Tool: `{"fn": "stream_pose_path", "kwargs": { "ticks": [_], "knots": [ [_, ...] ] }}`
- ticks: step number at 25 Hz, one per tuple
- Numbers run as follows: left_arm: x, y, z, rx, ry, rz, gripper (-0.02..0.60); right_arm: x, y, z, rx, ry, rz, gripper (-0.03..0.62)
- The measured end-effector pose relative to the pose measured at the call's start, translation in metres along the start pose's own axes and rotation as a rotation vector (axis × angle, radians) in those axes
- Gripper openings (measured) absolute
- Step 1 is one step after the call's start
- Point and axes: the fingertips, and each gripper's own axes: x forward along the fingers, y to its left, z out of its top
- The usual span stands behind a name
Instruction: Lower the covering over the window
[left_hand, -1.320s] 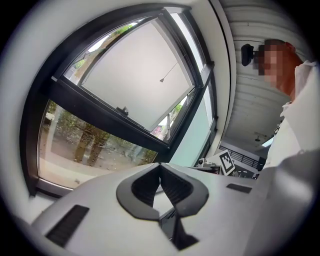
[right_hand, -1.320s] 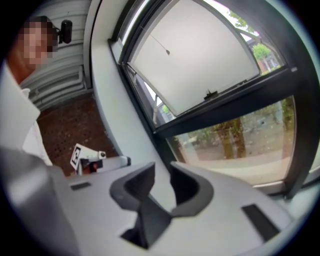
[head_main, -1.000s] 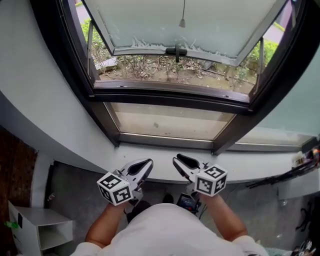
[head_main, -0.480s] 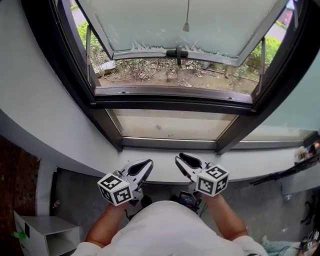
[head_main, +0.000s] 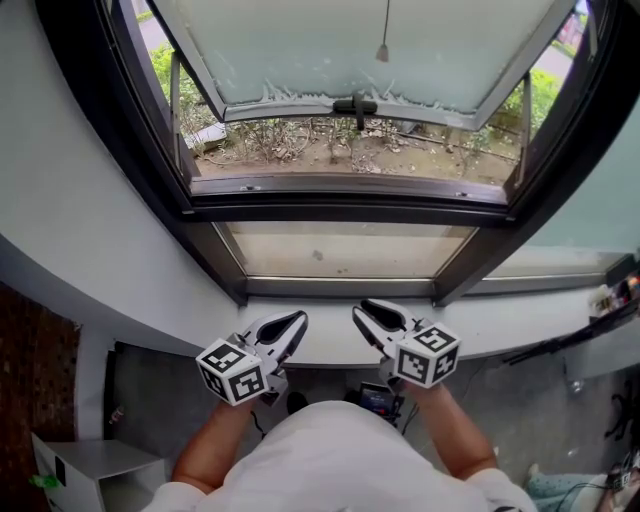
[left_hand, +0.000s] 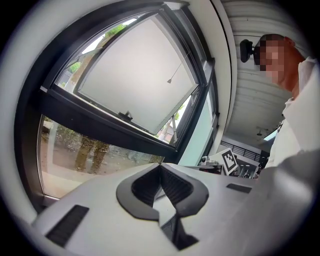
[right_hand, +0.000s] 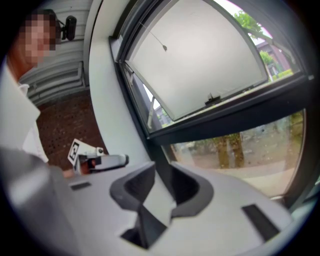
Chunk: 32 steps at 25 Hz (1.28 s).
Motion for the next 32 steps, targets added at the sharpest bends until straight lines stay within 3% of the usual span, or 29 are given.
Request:
{"fn": "stream_pose_path", "kwargs": {
  "ticks": [13, 25, 32],
  "knots": [
    [0.012, 0.004, 0.018, 0.045, -0.008, -0.019, 0.015, 0.005, -0.003, 0.022, -0.057, -0.004, -0.009, 0.104],
    [0.030, 0.003, 0.082, 0.219, -0.060, -0.032, 0.015, 0.009, -0.008, 0.097, -0.228, -0.073, -0.040, 0.104],
    [0.043, 0.000, 0.128, 0.273, -0.115, -0.035, 0.015, 0.001, -0.012, 0.148, -0.323, -0.131, -0.083, 0.104]
  ]
}}
